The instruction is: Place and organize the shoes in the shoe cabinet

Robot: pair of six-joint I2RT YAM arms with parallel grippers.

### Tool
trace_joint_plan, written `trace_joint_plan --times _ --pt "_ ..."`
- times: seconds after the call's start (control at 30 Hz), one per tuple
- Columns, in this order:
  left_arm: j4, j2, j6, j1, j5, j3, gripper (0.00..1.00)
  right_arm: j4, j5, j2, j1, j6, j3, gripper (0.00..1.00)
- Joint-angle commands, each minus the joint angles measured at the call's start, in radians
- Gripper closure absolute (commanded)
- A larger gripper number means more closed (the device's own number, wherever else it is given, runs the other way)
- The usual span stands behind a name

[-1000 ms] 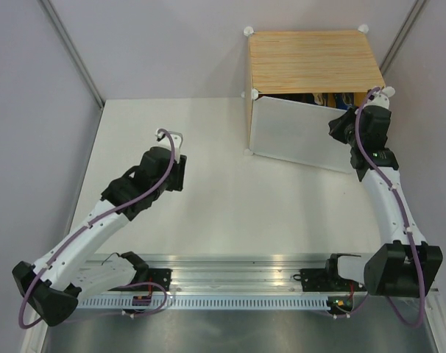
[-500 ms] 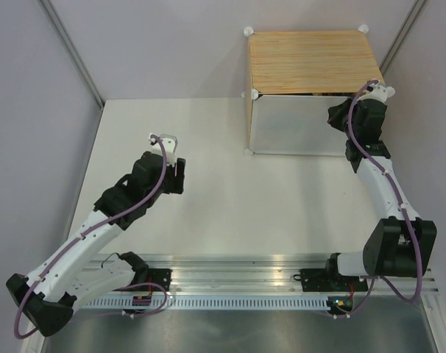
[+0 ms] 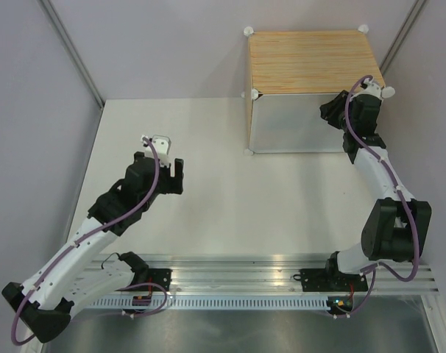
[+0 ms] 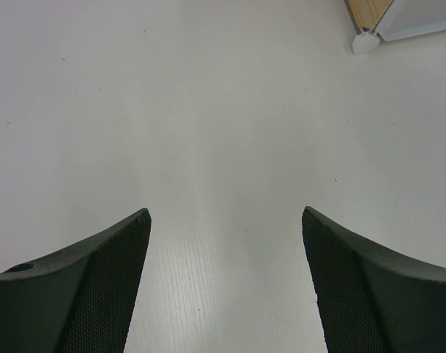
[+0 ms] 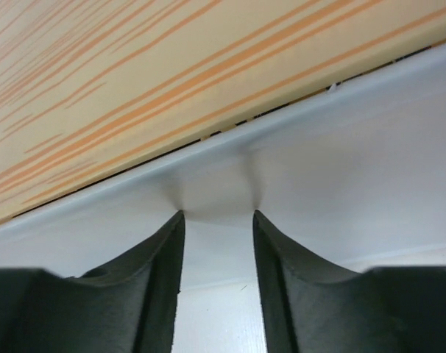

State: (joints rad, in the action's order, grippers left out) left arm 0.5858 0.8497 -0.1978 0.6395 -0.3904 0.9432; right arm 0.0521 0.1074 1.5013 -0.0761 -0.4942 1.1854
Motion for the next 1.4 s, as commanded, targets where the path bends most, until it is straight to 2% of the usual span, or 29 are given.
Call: trace_joint_plan --times 0.0,0.23,0.33,0.4,0.6,0.87,0.97,1.0,1.03,1.07,1.13,1.2,1.37 --pt "-0.041 -0.012 -0.018 -0.003 -0.021 -0.007 0.13 0.086 0.040 0.053 0.004 -0.026 0.063 0.50" --pt "-0.052 -0.017 -0.014 -0.003 -0.030 -0.018 0.12 0.091 0.048 0.097 0.004 -0.033 0.071 0.42" --pt "-0.052 -0.015 -0.012 -0.003 -0.044 -0.020 0.01 0.077 0.049 0.083 0.004 -0.032 0.065 0.41" --pt "-0.053 -0.021 -0.014 -0.003 -0.054 -0.020 0.01 0.025 0.044 0.053 0.004 -0.033 0.069 0.41" --pt "-0.058 -0.057 -0.026 -0.003 -0.108 -0.026 0.01 -0.109 0.133 -0.123 0.007 0.000 0.004 0.41" --pt "-0.098 -0.139 -0.023 -0.003 -0.228 -0.060 0.00 -0.126 0.170 -0.452 0.070 -0.006 -0.329 0.38" --pt "-0.099 -0.149 -0.022 -0.003 -0.264 -0.064 0.01 -0.158 0.129 -0.547 0.134 -0.015 -0.409 0.32" --pt "-0.098 -0.150 -0.022 -0.003 -0.269 -0.066 0.01 -0.166 0.118 -0.565 0.172 -0.007 -0.426 0.25" --pt "-0.098 -0.155 -0.020 -0.003 -0.278 -0.066 0.01 -0.176 0.076 -0.596 0.196 0.012 -0.447 0.05" --pt "-0.098 -0.155 -0.020 -0.003 -0.281 -0.067 0.01 -0.196 0.045 -0.613 0.219 0.023 -0.455 0.02" --pt "-0.099 -0.161 -0.019 -0.003 -0.288 -0.069 0.01 -0.190 -0.077 -0.679 0.294 0.057 -0.507 0.02" --pt "-0.099 -0.162 -0.017 -0.003 -0.288 -0.069 0.01 -0.183 -0.136 -0.714 0.344 0.083 -0.536 0.02" --pt "-0.099 -0.175 -0.014 -0.003 -0.292 -0.070 0.01 -0.175 -0.150 -0.711 0.368 0.105 -0.586 0.02"
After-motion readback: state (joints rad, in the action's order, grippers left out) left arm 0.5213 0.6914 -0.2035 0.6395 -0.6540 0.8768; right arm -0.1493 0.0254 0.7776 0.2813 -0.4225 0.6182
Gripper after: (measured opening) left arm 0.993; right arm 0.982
